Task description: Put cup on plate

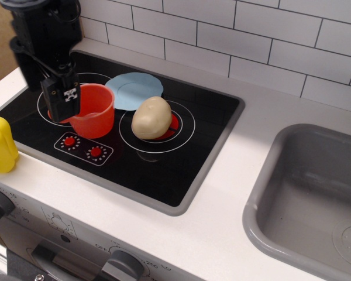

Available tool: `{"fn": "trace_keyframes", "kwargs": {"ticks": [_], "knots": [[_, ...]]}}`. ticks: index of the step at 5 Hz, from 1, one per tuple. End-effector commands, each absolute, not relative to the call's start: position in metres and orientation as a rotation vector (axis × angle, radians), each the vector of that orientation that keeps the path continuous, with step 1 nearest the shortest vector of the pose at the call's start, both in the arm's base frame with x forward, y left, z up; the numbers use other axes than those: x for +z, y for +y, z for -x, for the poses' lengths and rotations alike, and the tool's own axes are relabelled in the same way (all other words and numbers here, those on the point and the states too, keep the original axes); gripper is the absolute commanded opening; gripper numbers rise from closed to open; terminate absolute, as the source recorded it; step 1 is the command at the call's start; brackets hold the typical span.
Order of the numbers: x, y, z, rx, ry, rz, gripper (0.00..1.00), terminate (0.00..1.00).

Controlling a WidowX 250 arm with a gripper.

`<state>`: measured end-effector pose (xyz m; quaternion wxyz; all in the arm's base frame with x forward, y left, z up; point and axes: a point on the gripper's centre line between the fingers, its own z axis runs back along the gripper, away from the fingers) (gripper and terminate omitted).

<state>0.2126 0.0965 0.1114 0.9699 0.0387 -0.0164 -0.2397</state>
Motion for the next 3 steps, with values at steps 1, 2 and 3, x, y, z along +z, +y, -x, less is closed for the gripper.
{"fn": "trace_keyframes", "kwargs": {"ticks": [1,2,3], "knots": [[0.109,0.122,-0.229,-0.758,-0.100,-0.098,1.00,0.00],[0.105,0.130,-0.235,-0.749,-0.133,-0.100,1.00,0.00],[0.101,0.134,-0.238,-0.742,-0.117,-0.095,1.00,0.00]]}}
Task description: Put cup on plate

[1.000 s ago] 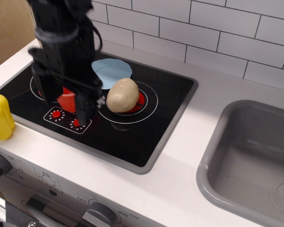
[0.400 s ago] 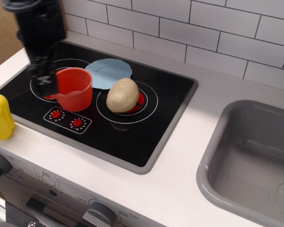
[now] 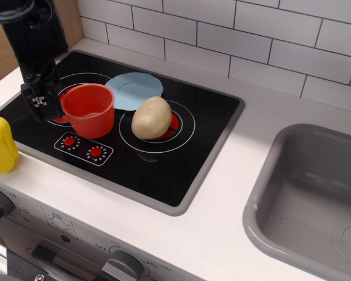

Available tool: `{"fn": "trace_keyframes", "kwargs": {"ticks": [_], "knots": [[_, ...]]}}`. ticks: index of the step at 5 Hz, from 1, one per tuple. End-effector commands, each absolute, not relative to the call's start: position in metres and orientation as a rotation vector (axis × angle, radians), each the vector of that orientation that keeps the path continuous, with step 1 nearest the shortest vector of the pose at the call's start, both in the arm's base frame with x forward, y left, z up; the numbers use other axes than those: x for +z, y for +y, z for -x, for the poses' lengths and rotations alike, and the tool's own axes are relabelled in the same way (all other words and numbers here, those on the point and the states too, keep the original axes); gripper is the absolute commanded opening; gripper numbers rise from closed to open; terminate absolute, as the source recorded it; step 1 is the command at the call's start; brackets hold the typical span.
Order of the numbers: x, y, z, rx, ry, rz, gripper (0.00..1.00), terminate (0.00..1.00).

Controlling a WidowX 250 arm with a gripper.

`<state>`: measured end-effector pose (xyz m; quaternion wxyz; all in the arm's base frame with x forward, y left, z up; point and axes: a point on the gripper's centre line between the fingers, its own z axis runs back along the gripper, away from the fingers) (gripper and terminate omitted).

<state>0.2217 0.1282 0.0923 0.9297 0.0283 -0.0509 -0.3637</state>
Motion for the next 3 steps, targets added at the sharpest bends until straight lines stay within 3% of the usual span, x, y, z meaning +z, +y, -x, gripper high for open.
{"fn": "trace_keyframes", "kwargs": {"ticks": [1,3], "knots": [[0.095,0.135,-0.242,-0.759,-0.104,-0.087,1.00,0.00],[0.075,0.132,-0.244,-0.819,-0.101,-0.161,1.00,0.00]]}}
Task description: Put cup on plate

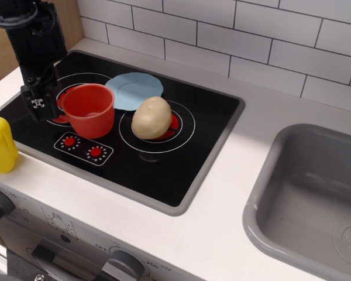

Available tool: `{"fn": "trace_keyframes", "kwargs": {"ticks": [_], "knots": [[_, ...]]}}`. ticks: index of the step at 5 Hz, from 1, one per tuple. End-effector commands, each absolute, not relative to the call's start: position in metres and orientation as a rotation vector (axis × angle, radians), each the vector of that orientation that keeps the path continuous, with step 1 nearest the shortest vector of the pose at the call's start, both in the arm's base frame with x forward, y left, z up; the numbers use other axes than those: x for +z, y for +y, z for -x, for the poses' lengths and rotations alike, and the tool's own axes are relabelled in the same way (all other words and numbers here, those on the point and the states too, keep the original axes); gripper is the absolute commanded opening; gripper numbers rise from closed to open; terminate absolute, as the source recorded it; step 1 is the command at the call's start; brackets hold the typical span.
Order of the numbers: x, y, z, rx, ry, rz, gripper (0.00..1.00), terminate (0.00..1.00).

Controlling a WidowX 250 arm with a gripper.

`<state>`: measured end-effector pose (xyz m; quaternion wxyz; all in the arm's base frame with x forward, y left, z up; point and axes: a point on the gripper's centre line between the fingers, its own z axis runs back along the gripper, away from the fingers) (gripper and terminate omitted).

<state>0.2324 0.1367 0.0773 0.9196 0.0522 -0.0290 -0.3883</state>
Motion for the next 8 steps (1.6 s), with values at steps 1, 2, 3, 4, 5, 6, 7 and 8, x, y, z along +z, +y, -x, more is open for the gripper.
{"fn": "trace_keyframes", "kwargs": {"ticks": [1,2,3,4,5,6,7,8], "knots": [[0.069,0.130,-0.241,-0.829,-0.103,-0.161,0.00,0.00],[0.068,0.130,-0.241,-0.815,-0.091,-0.142,0.00,0.00],[0.071,0.130,-0.243,-0.754,-0.099,-0.121,0.00,0.00],[0.083,0.136,-0.248,-0.696,-0.109,-0.139,0.00,0.00],[0.091,0.144,-0.261,-0.620,-0.106,-0.147,0.00,0.00],[0.098,0.141,-0.270,-0.596,-0.129,-0.126,0.00,0.00],[0.093,0.139,-0.283,-0.488,-0.160,-0.106,0.00,0.00],[0.089,0.133,-0.293,-0.443,-0.160,-0.099,0.00,0.00]]}}
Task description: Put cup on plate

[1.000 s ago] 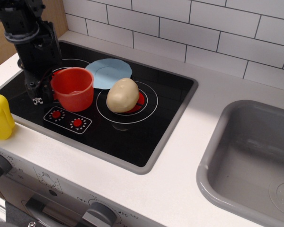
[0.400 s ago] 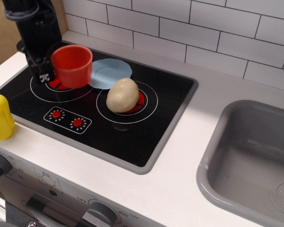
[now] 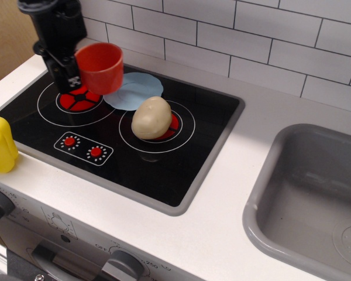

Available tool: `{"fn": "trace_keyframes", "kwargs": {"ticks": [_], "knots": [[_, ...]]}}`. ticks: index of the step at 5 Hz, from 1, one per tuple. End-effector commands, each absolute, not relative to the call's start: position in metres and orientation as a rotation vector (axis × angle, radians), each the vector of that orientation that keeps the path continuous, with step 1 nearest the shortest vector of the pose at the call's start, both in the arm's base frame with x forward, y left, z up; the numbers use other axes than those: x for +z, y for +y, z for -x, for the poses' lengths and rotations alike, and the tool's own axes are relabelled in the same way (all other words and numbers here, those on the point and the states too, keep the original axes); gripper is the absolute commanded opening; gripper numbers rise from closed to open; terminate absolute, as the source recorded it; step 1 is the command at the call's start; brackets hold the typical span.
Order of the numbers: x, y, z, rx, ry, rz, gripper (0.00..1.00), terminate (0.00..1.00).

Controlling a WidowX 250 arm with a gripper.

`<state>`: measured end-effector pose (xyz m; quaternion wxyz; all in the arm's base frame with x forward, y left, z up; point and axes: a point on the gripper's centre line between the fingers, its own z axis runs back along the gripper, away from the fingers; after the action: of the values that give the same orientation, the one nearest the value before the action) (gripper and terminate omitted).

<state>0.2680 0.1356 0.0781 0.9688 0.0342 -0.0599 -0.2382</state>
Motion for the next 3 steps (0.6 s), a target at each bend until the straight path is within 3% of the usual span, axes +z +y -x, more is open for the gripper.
{"fn": "trace_keyframes", "kwargs": {"ticks": [1,3], "knots": [[0.084,0.128,-0.301,-0.400,-0.146,-0.085,0.00,0.00],[0.081,0.111,-0.307,-0.393,-0.152,-0.085,0.00,0.00]]}}
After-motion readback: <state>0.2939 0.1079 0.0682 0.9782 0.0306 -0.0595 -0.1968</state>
